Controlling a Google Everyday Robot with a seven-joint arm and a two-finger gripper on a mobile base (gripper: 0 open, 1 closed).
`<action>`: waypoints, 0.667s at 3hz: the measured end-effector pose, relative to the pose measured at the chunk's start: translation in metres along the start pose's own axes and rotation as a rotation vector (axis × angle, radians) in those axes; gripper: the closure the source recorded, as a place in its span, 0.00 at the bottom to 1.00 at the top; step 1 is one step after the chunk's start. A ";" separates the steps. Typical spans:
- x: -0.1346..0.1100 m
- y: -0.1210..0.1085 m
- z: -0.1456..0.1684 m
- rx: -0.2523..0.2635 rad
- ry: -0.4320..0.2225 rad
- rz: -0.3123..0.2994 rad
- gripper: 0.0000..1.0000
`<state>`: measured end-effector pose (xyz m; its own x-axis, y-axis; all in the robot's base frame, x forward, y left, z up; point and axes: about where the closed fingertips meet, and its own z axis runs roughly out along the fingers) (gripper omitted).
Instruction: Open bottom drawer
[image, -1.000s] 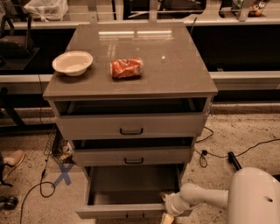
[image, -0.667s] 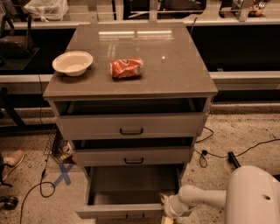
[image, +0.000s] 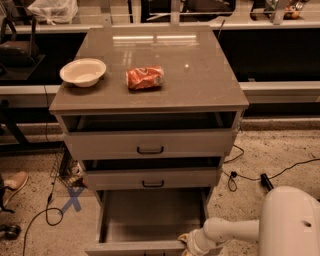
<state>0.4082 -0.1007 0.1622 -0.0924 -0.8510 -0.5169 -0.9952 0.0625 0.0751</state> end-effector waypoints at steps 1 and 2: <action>0.004 0.016 -0.006 0.017 -0.021 0.005 0.72; 0.004 0.018 -0.005 0.015 -0.022 0.008 0.71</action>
Offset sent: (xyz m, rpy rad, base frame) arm -0.0143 -0.0046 0.0043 0.0172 -0.0119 -0.0130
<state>0.3904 -0.1059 0.1659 -0.1010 -0.8388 -0.5350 -0.9948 0.0771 0.0669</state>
